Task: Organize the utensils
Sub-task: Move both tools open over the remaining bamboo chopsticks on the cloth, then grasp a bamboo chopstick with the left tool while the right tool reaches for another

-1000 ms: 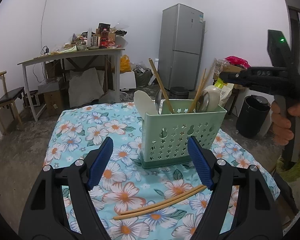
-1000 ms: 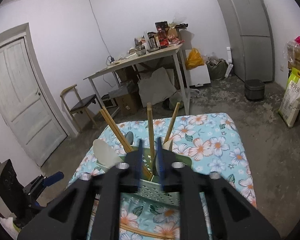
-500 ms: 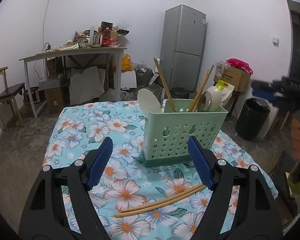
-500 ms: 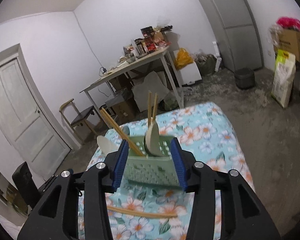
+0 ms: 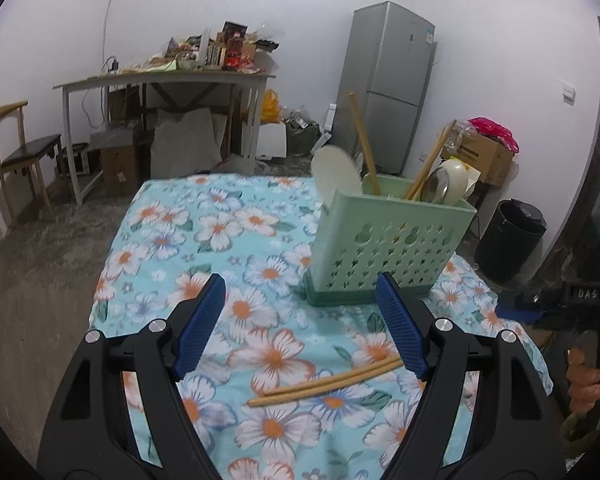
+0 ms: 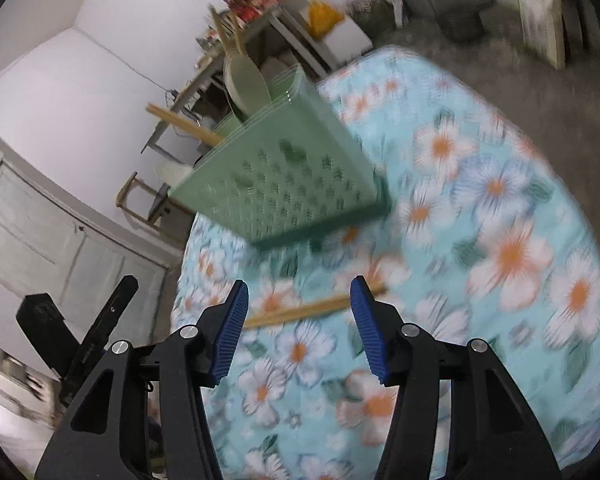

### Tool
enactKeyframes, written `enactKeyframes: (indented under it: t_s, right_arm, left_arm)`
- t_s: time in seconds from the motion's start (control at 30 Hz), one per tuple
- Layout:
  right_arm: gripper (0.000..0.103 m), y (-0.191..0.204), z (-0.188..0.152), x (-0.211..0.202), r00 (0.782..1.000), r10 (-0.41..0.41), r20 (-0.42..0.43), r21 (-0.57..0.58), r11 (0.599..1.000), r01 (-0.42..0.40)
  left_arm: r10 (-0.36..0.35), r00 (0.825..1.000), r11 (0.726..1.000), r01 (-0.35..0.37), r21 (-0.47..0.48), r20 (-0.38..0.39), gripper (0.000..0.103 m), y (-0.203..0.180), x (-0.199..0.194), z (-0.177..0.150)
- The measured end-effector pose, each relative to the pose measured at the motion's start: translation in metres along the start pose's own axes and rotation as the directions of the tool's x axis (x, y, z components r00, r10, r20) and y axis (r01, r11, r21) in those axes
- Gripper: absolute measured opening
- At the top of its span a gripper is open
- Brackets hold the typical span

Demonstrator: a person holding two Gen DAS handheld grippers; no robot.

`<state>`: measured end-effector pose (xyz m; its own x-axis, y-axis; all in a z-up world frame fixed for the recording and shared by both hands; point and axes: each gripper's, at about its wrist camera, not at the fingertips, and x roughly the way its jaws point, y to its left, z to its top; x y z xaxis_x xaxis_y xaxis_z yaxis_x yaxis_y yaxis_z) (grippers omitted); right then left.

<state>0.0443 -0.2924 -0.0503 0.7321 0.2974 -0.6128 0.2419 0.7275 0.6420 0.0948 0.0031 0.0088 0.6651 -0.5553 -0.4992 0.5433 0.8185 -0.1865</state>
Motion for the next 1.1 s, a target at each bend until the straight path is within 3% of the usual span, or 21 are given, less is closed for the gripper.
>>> enactKeyframes:
  t_s: [0.37,0.47,0.53,0.6,0.67,0.77,0.87,1.0,1.1]
  right_arm:
    - [0.052,-0.021,-0.014,0.029,0.995,0.057,-0.084,0.140,0.989,-0.045]
    - [0.052,-0.026,-0.016,0.032,0.993,0.071,-0.097,0.168,0.984,-0.054]
    - [0.052,-0.030,-0.016,0.034,0.992,0.074,-0.099,0.182,0.982,-0.055]
    - [0.052,-0.034,-0.016,0.033,0.992,0.077,-0.096,0.195,0.979,-0.058]
    - [0.052,-0.039,-0.015,0.031,0.993,0.083,-0.088,0.209,0.976,-0.063]
    - [0.052,-0.047,-0.013,0.028,0.993,0.087,-0.079,0.228,0.971,-0.067]
    - [0.052,-0.053,-0.011,0.028,0.993,0.091,-0.076,0.244,0.967,-0.070]
    - [0.052,-0.056,-0.011,0.029,0.992,0.099,-0.079,0.252,0.965,-0.076]
    - [0.052,-0.059,-0.011,0.030,0.991,0.106,-0.087,0.257,0.963,-0.080]
  left_arm:
    - [-0.031,0.991,0.999,0.037,0.038,-0.132,0.073,0.002,-0.001,-0.045]
    - [-0.069,0.983,0.992,0.085,0.092,-0.169,0.063,-0.010,0.005,-0.053]
    - [-0.087,0.976,0.975,0.125,0.184,-0.201,0.056,-0.027,0.012,-0.058]
    - [-0.090,0.971,0.948,0.152,0.280,-0.223,0.053,-0.043,0.018,-0.063]
    - [-0.073,0.970,0.902,0.165,0.400,-0.233,0.050,-0.062,0.023,-0.069]
    - [-0.009,0.971,0.776,0.157,0.611,-0.238,0.041,-0.096,0.036,-0.085]
    - [0.019,0.970,0.689,0.163,0.706,-0.243,0.032,-0.112,0.048,-0.096]
    - [0.035,0.966,0.655,0.172,0.736,-0.257,0.019,-0.117,0.063,-0.097]
    - [0.047,0.962,0.634,0.178,0.753,-0.268,0.016,-0.117,0.075,-0.095]
